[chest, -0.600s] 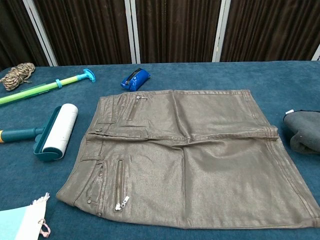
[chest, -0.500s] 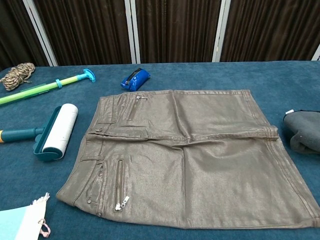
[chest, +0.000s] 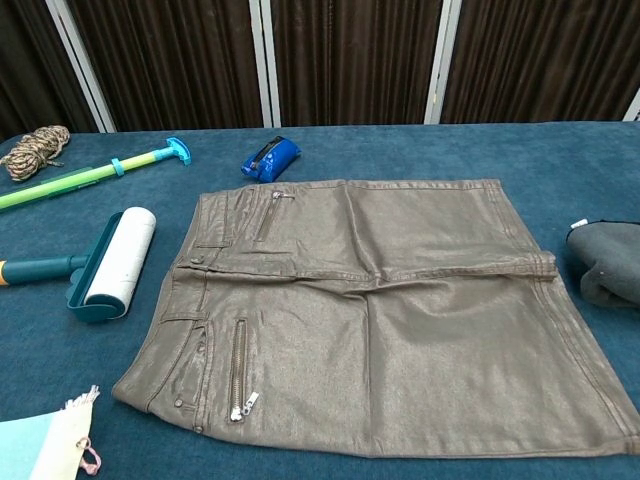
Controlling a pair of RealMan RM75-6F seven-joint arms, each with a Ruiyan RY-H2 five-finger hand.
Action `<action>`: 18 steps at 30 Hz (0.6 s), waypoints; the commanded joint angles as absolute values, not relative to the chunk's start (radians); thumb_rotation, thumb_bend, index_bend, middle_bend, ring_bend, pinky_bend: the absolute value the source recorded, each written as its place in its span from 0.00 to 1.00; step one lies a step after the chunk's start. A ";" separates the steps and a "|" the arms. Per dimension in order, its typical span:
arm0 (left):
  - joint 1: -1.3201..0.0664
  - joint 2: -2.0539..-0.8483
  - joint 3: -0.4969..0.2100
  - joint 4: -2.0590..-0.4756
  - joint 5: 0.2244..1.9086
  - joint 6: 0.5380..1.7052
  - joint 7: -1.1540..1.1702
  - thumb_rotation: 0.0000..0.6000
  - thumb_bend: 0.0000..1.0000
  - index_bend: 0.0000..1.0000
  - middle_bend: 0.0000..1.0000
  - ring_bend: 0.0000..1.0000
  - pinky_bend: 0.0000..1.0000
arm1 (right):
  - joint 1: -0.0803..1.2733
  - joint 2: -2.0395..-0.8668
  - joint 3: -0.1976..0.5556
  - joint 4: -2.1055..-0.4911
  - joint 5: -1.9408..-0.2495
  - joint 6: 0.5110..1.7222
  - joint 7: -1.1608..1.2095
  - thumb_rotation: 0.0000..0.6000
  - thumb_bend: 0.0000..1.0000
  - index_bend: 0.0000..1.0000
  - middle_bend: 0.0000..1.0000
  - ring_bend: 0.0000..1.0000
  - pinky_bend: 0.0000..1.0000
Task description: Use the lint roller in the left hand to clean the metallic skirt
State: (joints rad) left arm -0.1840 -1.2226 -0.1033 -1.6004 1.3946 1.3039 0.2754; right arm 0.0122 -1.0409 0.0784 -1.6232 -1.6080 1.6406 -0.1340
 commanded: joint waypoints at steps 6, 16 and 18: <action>-0.362 -1.466 -0.172 -1.297 1.229 1.051 0.260 1.00 0.30 0.24 0.18 0.08 0.17 | 0.018 -1.038 0.091 -1.620 -1.569 1.619 -0.126 1.00 0.00 0.00 0.00 0.00 0.00; -0.408 -1.624 -0.158 -1.076 1.241 1.035 0.192 1.00 0.38 0.27 0.20 0.12 0.20 | 0.023 -1.036 0.100 -1.600 -1.531 1.596 -0.102 1.00 0.00 0.00 0.00 0.00 0.00; -0.413 -1.646 -0.158 -1.043 1.242 1.037 0.182 1.00 0.38 0.27 0.20 0.12 0.20 | 0.024 -1.035 0.101 -1.599 -1.529 1.594 -0.099 1.00 0.00 0.00 0.00 0.00 0.00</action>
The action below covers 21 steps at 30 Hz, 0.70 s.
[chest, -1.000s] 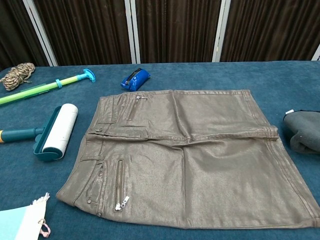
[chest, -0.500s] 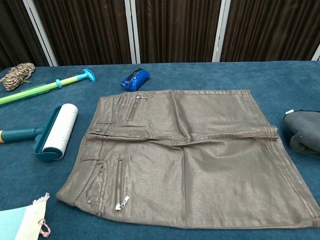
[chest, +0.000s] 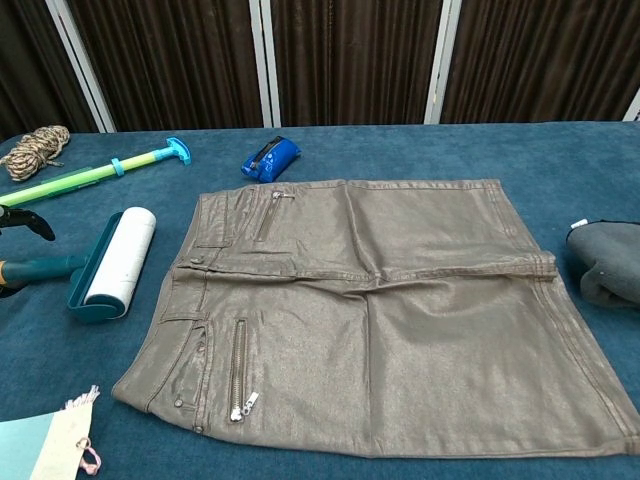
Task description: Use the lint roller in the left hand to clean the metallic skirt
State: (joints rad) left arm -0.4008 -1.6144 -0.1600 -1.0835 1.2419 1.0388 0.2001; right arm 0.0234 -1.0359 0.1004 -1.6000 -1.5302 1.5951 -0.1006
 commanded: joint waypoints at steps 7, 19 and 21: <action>-0.430 -1.679 -0.160 -0.996 1.241 1.024 0.150 1.00 0.39 0.28 0.22 0.16 0.23 | 0.026 -1.037 0.101 -1.596 -1.522 1.586 -0.102 1.00 0.00 0.00 0.00 0.00 0.00; -0.455 -1.713 -0.158 -0.959 1.245 1.006 0.125 1.00 0.56 0.52 0.41 0.33 0.41 | 0.031 -1.042 0.103 -1.592 -1.509 1.577 -0.110 1.00 0.00 0.00 0.00 0.00 0.00; -0.457 -1.712 -0.156 -0.958 1.248 1.004 0.121 1.00 0.63 0.58 0.46 0.36 0.44 | 0.031 -1.042 0.104 -1.592 -1.507 1.576 -0.109 1.00 0.00 0.00 0.00 0.00 0.00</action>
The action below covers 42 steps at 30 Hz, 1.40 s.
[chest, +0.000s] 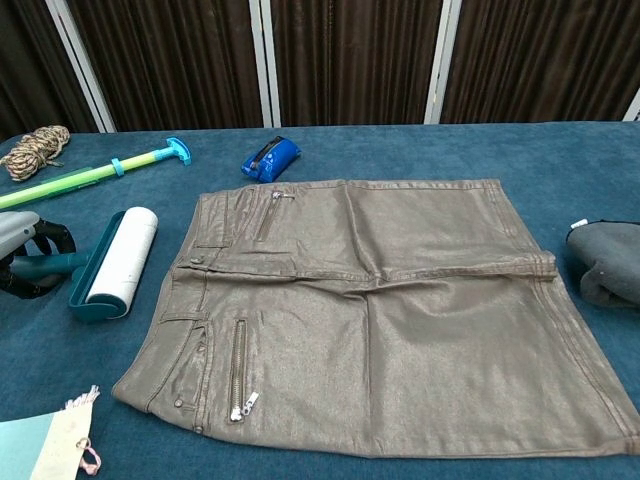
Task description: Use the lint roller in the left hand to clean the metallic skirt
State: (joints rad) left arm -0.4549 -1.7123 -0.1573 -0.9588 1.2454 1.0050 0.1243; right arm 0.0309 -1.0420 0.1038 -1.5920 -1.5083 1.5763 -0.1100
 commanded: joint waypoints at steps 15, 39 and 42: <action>-0.518 -1.500 -0.135 -1.143 1.372 1.011 0.101 1.00 0.96 0.71 0.55 0.44 0.53 | 0.051 -1.059 0.114 -1.584 -1.464 1.532 -0.142 1.00 0.00 0.00 0.00 0.00 0.00; -0.829 -1.372 -0.161 -1.510 1.369 0.655 0.220 1.00 1.00 0.75 0.57 0.45 0.54 | 0.064 -1.075 0.163 -1.546 -1.296 1.465 -0.176 1.00 0.00 0.00 0.00 0.00 0.00; -0.873 -1.428 -0.165 -1.504 1.357 0.635 0.274 1.00 1.00 0.76 0.57 0.46 0.55 | 0.063 -1.073 0.167 -1.540 -1.286 1.463 -0.169 1.00 0.00 0.00 0.00 0.00 0.00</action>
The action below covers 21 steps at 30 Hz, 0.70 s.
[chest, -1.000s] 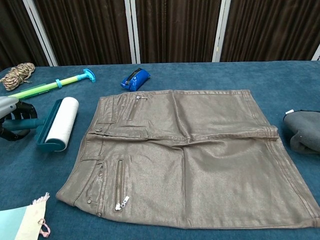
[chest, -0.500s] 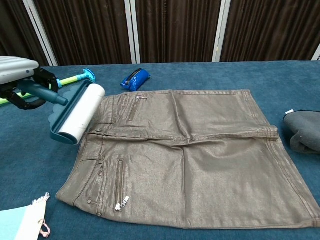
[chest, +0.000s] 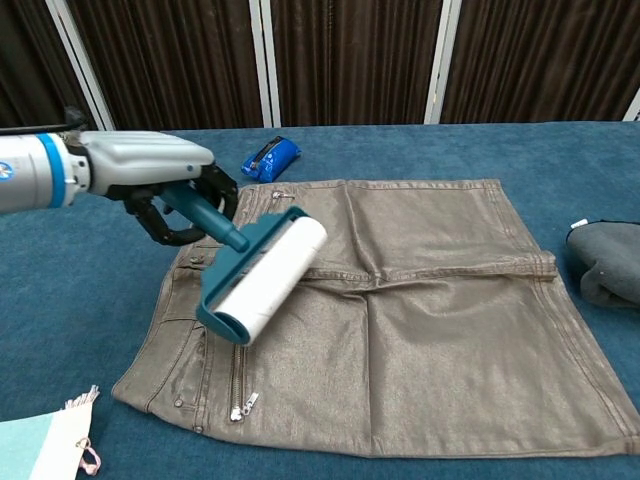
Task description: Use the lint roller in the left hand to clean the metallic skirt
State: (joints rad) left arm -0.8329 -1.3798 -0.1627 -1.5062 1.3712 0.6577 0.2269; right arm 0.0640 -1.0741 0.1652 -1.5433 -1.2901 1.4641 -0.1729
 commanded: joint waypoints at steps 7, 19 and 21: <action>-0.930 -1.523 -0.156 -1.485 1.317 0.627 0.358 1.00 1.00 0.76 0.58 0.46 0.55 | 0.063 -1.073 0.167 -1.528 -1.278 1.458 -0.157 1.00 0.00 0.00 0.00 0.00 0.00; -0.972 -1.549 -0.118 -1.471 1.247 0.630 0.471 1.00 1.00 0.79 0.60 0.47 0.55 | 0.063 -1.074 0.166 -1.525 -1.275 1.457 -0.155 1.00 0.00 0.00 0.00 0.00 0.00; -0.976 -1.535 -0.109 -1.473 1.231 0.632 0.495 1.00 1.00 0.79 0.60 0.47 0.55 | 0.064 -1.075 0.166 -1.524 -1.273 1.453 -0.156 1.00 0.00 0.00 0.00 0.00 0.00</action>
